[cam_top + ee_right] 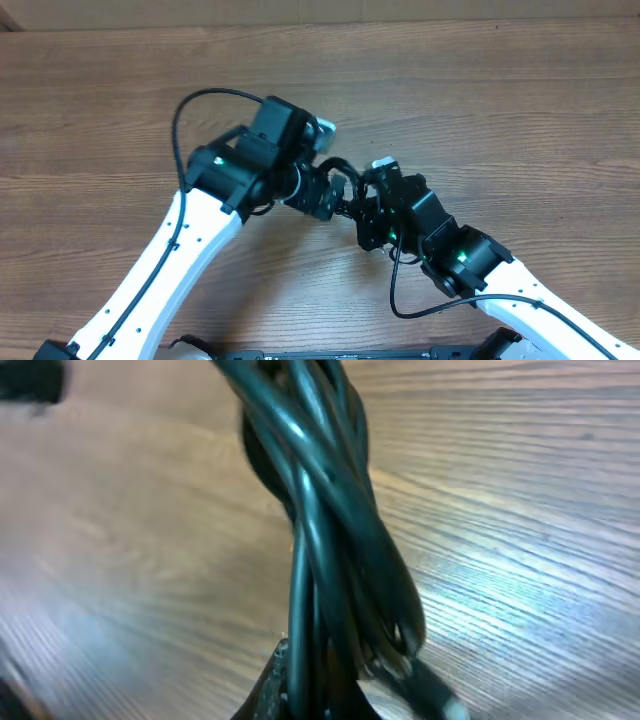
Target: Untangle cables
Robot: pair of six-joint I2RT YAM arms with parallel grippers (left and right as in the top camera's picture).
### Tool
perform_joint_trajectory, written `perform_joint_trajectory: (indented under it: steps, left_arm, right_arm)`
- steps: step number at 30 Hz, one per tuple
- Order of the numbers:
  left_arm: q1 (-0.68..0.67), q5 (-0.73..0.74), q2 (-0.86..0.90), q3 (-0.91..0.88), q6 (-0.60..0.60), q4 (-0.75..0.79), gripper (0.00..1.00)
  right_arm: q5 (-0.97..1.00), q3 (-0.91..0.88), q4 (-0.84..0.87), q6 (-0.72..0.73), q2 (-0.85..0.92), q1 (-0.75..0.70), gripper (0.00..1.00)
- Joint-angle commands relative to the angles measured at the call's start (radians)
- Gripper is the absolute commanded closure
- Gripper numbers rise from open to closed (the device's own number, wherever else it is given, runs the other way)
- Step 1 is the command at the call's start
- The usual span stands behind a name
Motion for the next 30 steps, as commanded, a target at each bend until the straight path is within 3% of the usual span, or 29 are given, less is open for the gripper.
perform_joint_trajectory:
  steps: [1, 7, 11, 15, 20, 25, 30]
  left_arm:
    - [0.059, 0.003, -0.051, 0.070, -0.270, -0.021, 0.00]
    - [0.110, -0.144, -0.066, 0.047, -0.557, -0.165, 0.00]
    - [0.109, -0.048, -0.066, -0.043, -0.641, -0.104, 0.01]
    - [0.109, 0.152, -0.066, -0.180, -0.712, 0.072, 0.01]
    - [0.098, 0.336, -0.066, -0.383, -0.835, 0.428, 0.01]
    - [0.037, 0.388, -0.066, -0.546, -0.949, 0.805, 0.00]
    - [-0.002, 0.378, -0.066, -0.598, -0.947, 0.927, 0.07]
  right_arm:
    - [0.045, 0.041, 0.015, 0.169, -0.027, -0.003, 0.96]
    - [0.015, 0.042, 0.018, 0.277, -0.077, -0.003, 0.96]
    - [0.014, 0.051, 0.017, 0.326, -0.140, -0.003, 0.96]
    - [0.001, 0.053, 0.026, 0.373, -0.198, -0.003, 0.96]
    - [-0.046, 0.053, 0.026, 0.428, -0.225, -0.002, 0.96]
    - [-0.095, 0.053, 0.053, 0.453, -0.223, -0.002, 0.96]
    - [-0.115, 0.053, 0.064, 0.452, -0.223, -0.002, 0.96]
